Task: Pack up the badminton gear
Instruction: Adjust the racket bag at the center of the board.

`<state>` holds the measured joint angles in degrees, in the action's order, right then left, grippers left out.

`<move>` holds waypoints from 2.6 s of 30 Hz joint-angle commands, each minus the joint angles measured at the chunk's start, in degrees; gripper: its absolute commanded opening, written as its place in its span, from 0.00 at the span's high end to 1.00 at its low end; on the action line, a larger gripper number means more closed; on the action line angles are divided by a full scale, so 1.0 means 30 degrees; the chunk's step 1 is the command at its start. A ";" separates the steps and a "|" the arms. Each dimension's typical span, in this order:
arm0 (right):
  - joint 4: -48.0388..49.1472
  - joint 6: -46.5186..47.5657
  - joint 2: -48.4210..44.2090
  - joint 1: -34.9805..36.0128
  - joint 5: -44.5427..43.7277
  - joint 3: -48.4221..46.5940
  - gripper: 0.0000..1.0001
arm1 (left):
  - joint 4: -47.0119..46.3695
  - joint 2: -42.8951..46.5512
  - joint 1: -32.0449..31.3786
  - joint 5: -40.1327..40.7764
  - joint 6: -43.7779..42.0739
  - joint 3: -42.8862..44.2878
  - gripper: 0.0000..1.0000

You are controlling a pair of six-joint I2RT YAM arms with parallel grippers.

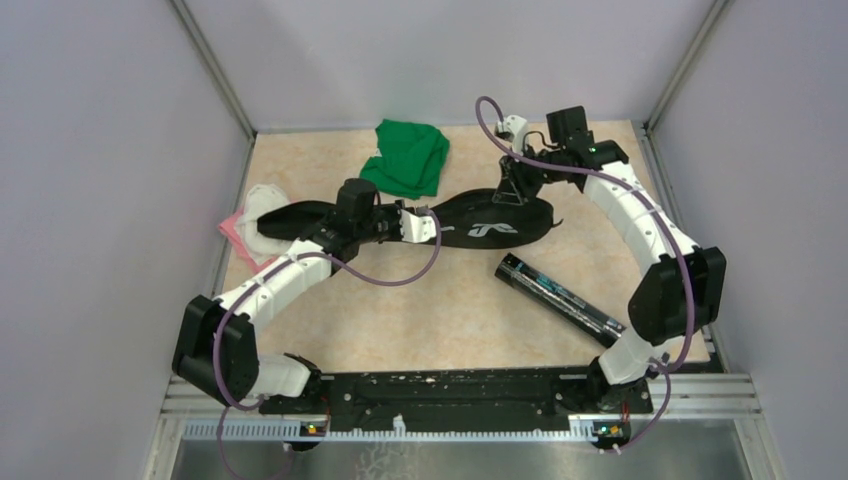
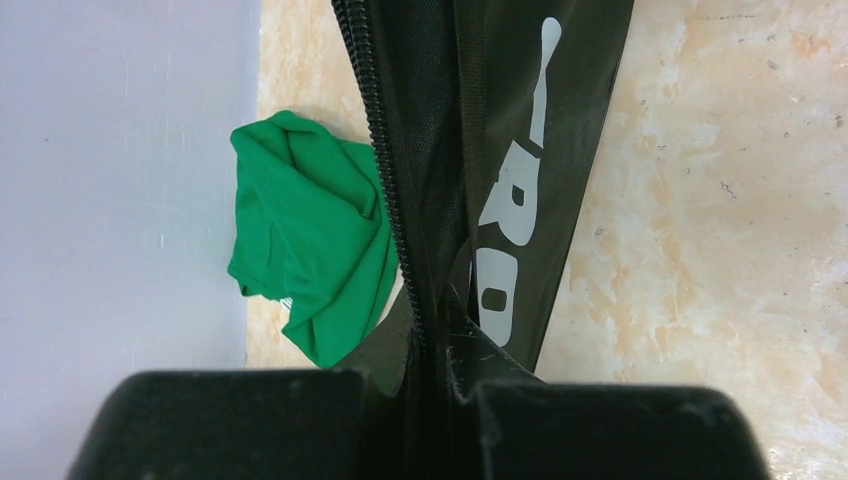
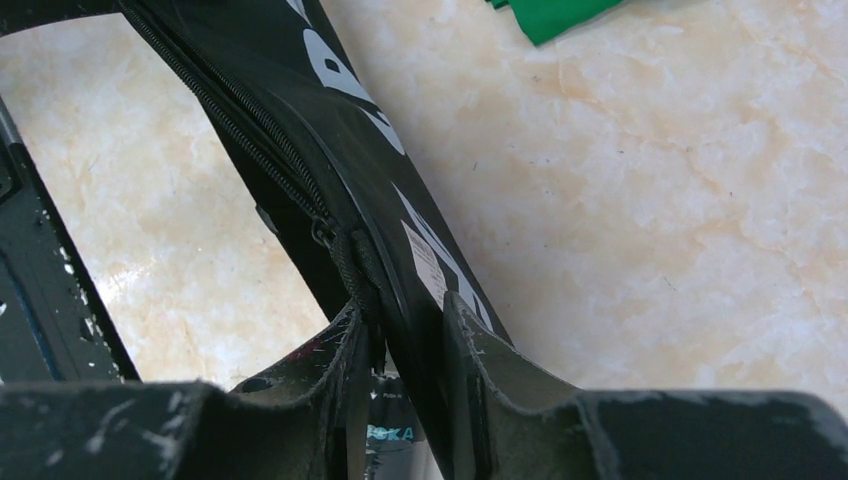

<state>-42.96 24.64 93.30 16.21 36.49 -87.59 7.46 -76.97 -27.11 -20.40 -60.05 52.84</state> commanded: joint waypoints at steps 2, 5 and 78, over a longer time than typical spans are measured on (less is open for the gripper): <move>-0.0849 0.0983 0.0627 -0.1943 -0.2701 -0.1480 0.83 | 0.1403 0.0987 0.0747 0.1428 -0.0901 -0.0586 1.00; -0.1418 0.0895 0.1088 -0.2130 -0.2717 -0.2146 0.83 | 0.1367 0.1009 0.0747 0.1511 -0.0982 -0.0646 1.00; -0.0596 0.1035 0.1466 -0.3121 0.8920 0.1130 1.00 | 0.2572 -0.8543 -0.5531 -0.1187 0.7827 1.3290 0.46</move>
<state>-48.01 29.63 99.00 6.61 65.69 -86.11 17.19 -102.35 -42.96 -25.32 -37.60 89.03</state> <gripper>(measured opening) 0.146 0.605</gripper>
